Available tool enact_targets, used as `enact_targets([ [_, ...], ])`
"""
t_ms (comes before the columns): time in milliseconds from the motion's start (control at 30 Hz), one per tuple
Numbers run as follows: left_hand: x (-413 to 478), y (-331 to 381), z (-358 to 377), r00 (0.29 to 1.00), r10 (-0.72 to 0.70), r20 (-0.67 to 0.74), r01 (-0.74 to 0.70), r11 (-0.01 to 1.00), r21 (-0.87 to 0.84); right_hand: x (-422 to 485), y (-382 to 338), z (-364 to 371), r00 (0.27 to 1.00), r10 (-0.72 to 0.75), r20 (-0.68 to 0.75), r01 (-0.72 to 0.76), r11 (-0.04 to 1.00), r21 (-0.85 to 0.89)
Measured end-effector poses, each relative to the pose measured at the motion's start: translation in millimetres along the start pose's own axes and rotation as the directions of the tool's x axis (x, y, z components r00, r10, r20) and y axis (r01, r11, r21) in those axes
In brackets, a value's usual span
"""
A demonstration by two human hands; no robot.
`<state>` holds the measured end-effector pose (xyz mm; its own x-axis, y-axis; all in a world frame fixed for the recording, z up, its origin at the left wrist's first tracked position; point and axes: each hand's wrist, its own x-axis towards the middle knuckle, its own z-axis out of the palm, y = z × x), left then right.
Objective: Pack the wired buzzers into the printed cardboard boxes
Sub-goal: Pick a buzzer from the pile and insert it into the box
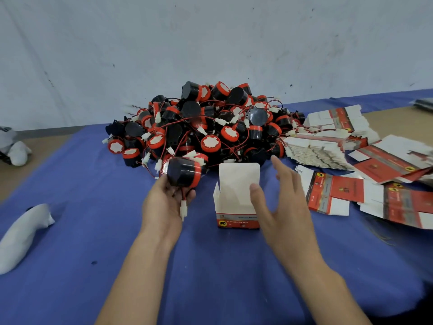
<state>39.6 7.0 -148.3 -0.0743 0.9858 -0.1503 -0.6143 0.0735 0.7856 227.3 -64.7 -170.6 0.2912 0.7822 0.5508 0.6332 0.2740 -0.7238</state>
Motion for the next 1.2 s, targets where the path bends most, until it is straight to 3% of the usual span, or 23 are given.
enact_targets([
  [100, 0, 0, 2, 0.997, 0.066, -0.042, -0.063, 0.996, 0.068, -9, -19, 5, 0.976, -0.17, -0.139, 0.172, 0.985, 0.006],
  [233, -4, 3, -3, 0.996, 0.044, -0.083, -0.038, 0.997, 0.068, -27, -39, 27, 0.968, -0.251, -0.013, 0.25, 0.961, 0.115],
  [333, -9, 4, -10, 0.992, -0.003, -0.123, 0.016, 0.994, 0.105, -38, -50, 45, 0.955, -0.22, 0.198, 0.183, 0.965, 0.187],
  [433, -16, -3, -14, 0.982, -0.034, -0.184, 0.069, 0.98, 0.187, -45, -51, 60, 0.915, -0.093, 0.392, -0.005, 0.97, 0.243],
  [533, -24, -11, -16, 0.991, -0.015, -0.134, 0.056, 0.95, 0.308, -48, -50, 72, 0.909, 0.004, 0.416, -0.129, 0.953, 0.273],
  [633, -25, -10, -23, 0.993, 0.11, -0.039, -0.072, 0.84, 0.538, -43, -47, 77, 0.921, 0.064, 0.385, -0.207, 0.915, 0.345],
  [700, -23, -6, -31, 0.992, 0.123, -0.004, -0.097, 0.796, 0.598, -39, -47, 78, 0.915, 0.095, 0.393, -0.249, 0.897, 0.364],
  [833, -11, 8, -51, 0.995, 0.071, -0.065, -0.029, 0.866, 0.499, -38, -52, 77, 0.906, 0.09, 0.415, -0.285, 0.852, 0.439],
  [967, 3, 21, -64, 0.974, 0.094, -0.204, -0.033, 0.959, 0.282, -39, -55, 76, 0.884, 0.038, 0.466, -0.302, 0.807, 0.508],
  [1200, 14, 25, -76, 0.885, 0.209, -0.417, -0.184, 0.978, 0.098, -30, -49, 64, 0.863, -0.006, 0.505, -0.342, 0.728, 0.594],
])
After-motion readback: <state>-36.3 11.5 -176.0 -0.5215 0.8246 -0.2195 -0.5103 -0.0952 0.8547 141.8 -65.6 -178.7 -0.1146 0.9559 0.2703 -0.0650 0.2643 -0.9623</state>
